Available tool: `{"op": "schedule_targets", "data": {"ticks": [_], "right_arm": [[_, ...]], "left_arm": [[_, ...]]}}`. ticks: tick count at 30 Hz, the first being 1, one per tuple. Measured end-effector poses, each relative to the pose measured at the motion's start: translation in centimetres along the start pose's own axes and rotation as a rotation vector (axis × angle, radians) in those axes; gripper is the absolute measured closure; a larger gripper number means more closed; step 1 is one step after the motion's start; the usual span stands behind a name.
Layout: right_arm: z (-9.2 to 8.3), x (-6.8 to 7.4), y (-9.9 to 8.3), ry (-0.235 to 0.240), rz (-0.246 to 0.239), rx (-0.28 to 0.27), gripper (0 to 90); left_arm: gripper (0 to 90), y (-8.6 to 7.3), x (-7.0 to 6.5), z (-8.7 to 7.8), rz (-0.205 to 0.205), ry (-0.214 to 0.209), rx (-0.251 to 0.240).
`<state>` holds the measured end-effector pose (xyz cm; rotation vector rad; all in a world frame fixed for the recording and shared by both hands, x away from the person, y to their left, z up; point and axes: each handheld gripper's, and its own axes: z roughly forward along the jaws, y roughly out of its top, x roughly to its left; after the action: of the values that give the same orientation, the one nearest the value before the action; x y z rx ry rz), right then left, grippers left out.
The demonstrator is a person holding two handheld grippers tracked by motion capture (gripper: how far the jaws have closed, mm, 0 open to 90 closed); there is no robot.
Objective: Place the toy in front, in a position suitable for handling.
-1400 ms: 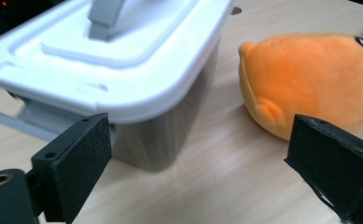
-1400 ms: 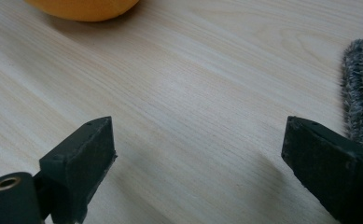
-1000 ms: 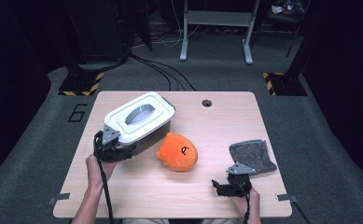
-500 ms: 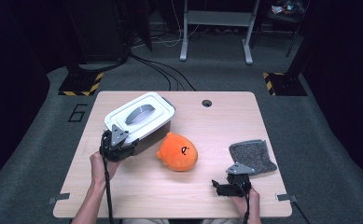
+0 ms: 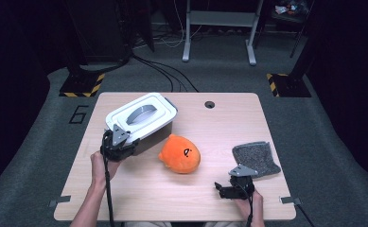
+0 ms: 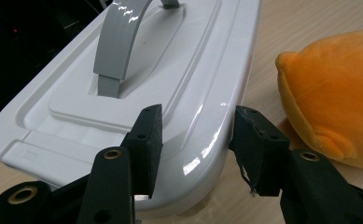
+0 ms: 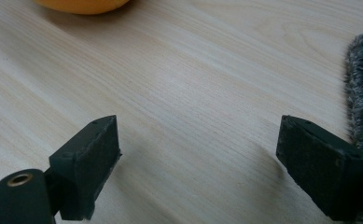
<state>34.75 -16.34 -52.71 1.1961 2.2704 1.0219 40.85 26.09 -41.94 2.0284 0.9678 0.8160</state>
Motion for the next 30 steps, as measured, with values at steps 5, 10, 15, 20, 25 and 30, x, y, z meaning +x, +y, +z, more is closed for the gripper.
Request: {"op": "schedule_targets", "data": {"ticks": [5, 10, 15, 20, 25, 30], "right_arm": [[0.0, 0.0, 0.0, 0.000, 0.000, -0.001, 12.4], [0.0, 0.0, 0.0, 0.001, 0.000, -0.001, 12.4], [0.0, 0.0, 0.0, 0.000, -0.001, -0.001, 12.3], [-0.1, 0.0, 0.0, 0.001, 0.005, -0.003, 12.3], [0.0, 0.0, 0.0, 0.000, 0.003, -0.003, 12.3], [-0.1, 0.0, 0.0, 0.001, 0.003, -0.003, 12.3]], "left_arm": [[52.8, 0.1, 0.5, 0.4, 0.016, 0.006, 0.003], [52.6, 0.0, 1.2, 0.7, 0.024, 0.006, -0.004], [51.8, 0.0, 1.8, 0.9, 0.012, 0.004, 0.001], [50.7, 0.2, 2.0, 1.1, 0.014, 0.017, 0.012], [49.8, 0.2, 2.4, 1.4, 0.012, 0.019, 0.013], [45.7, 0.2, 2.6, 1.4, 0.006, 0.010, 0.020]]}}
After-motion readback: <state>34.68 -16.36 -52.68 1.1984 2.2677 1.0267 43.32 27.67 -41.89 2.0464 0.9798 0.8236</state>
